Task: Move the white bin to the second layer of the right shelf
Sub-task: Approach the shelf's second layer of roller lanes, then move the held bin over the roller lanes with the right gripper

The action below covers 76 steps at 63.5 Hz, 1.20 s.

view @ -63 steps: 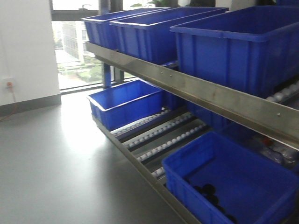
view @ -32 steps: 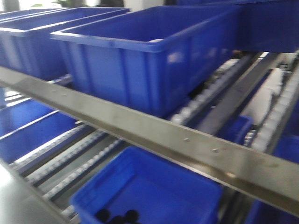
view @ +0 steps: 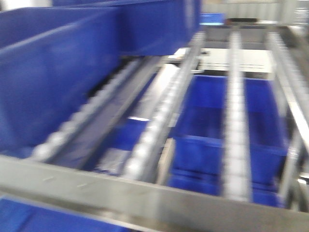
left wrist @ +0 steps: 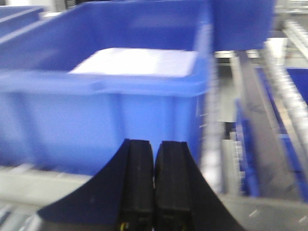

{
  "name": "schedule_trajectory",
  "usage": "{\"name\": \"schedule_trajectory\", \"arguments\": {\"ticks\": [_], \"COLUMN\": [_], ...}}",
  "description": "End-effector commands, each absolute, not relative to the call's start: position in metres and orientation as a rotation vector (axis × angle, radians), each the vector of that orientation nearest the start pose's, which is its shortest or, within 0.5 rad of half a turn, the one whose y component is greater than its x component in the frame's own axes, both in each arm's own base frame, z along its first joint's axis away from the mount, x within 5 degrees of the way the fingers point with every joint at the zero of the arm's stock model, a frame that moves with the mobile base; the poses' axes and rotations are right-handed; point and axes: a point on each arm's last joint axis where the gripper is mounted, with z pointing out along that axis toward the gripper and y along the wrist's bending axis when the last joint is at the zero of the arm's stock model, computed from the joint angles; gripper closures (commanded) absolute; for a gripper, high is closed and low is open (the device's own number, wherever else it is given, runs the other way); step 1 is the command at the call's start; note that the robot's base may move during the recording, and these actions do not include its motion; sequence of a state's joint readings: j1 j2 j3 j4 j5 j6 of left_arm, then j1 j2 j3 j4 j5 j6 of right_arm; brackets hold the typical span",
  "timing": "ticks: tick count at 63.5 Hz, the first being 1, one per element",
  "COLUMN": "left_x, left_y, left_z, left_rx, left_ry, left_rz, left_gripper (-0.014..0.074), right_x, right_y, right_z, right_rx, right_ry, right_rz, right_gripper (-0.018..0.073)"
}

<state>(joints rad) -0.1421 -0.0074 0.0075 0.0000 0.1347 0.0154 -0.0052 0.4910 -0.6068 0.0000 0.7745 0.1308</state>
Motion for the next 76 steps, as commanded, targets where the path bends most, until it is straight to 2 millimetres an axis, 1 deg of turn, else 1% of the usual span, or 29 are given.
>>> {"name": "schedule_trajectory", "arguments": {"ticks": [1, 76], "left_x": [0.0560, 0.0560], "left_y": [-0.0082, -0.0082], "left_z": [0.1951, 0.1951], "left_rx": [0.123, 0.123], "left_ry": [1.549, 1.549], "left_rz": [-0.105, -0.105], "left_gripper": [0.0512, 0.0512], "right_x": [0.0904, 0.0903], "right_y": [-0.0016, -0.0016], "right_z": [0.3285, 0.3284], "right_rx": [0.139, 0.139], "right_ry": [2.026, 2.027], "right_rz": [0.063, 0.063], "right_gripper": [0.0399, 0.0399]}}
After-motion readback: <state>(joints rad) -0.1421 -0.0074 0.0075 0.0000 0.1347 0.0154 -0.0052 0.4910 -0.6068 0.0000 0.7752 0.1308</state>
